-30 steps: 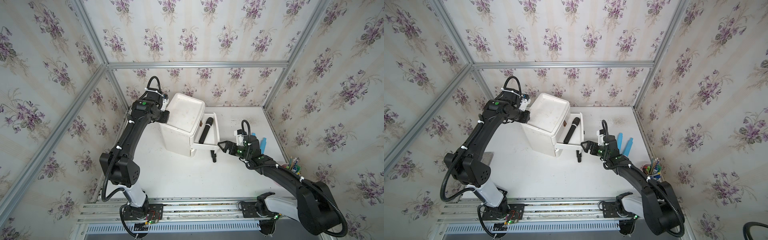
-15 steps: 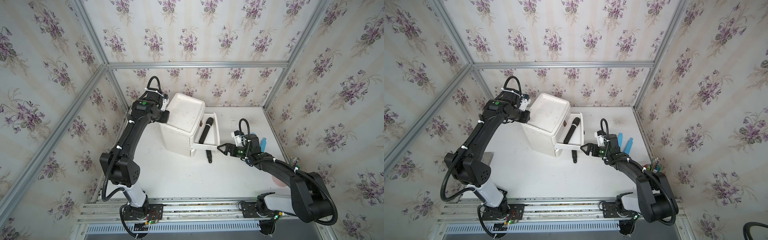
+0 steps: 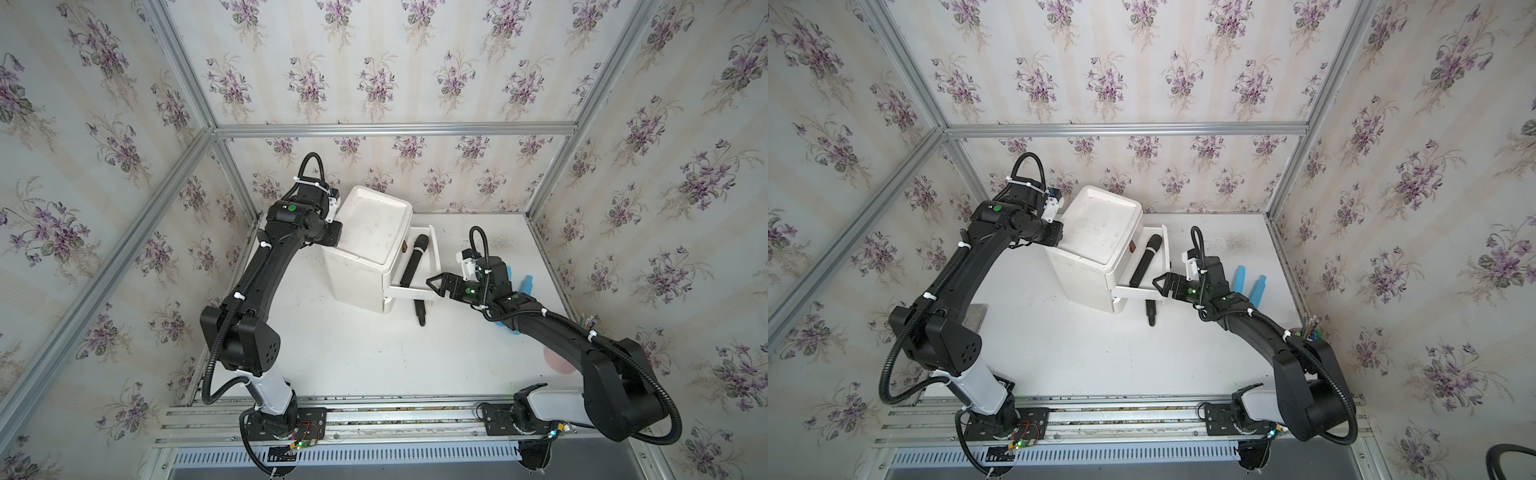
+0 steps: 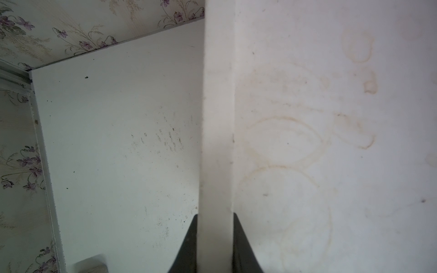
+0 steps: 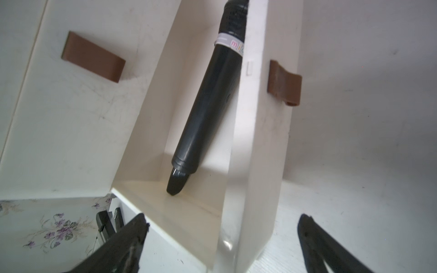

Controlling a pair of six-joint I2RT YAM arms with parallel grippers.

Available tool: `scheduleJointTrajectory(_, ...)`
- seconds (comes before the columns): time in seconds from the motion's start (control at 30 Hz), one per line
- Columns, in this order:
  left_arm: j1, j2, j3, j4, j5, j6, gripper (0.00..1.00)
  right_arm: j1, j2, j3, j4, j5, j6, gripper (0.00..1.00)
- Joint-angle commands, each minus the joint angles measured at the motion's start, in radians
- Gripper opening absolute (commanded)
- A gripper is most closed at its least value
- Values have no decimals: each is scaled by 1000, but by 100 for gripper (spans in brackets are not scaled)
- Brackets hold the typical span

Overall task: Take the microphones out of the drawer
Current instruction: Adjust the drawer in the storage box.

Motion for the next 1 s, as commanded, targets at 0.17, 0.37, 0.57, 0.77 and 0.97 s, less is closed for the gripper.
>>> scheduleJointTrajectory(0.17, -23, -9, -39, -78, 21, 5, 14, 58, 130, 209, -285, 286, -52, 56)
scheduleJointTrajectory(0.37, -26, -19, -60, -58, 39, -4, 14, 128, 223, 347, -396, 347, -54, 27)
scheduleJointTrajectory(0.57, -27, -30, -79, -42, 56, -16, 15, 160, 295, 405, -439, 393, -22, 19)
scheduleJointTrajectory(0.77, -34, -46, -100, -24, 42, -26, 14, 204, 296, 446, -429, 344, 37, 0)
scheduleJointTrajectory(0.97, -57, -58, -112, -15, 28, -30, 15, 248, 259, 514, -411, 349, 118, 0)
